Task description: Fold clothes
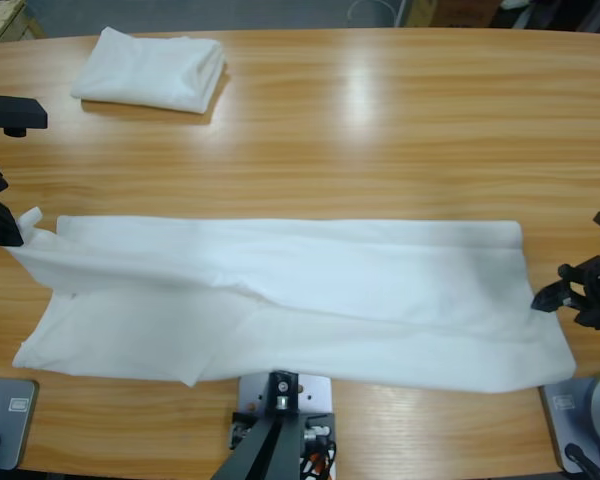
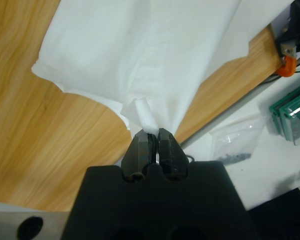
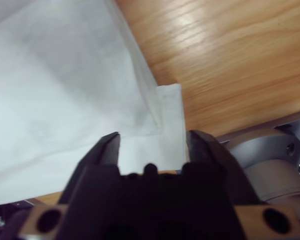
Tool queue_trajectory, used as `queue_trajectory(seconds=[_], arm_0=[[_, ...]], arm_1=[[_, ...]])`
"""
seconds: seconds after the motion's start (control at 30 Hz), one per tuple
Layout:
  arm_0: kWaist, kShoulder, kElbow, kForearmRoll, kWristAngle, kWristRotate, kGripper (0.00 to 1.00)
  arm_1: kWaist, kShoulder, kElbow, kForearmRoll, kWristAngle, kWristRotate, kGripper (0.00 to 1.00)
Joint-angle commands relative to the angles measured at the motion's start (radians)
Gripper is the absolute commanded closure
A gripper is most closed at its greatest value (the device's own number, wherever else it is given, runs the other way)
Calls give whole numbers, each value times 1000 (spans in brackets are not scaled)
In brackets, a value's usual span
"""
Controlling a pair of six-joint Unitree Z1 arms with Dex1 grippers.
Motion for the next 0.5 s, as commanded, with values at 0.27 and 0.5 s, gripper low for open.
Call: queue_trajectory(seconds=[0.27,0.5], arm_0=[[-15,97,21,-42,6,-1,1000],[-10,-26,18,-195,231,-148,70]], arm_1=[[115,52,-64,-26,23,-3,0],[183,24,-110,-83,62,-69,0]])
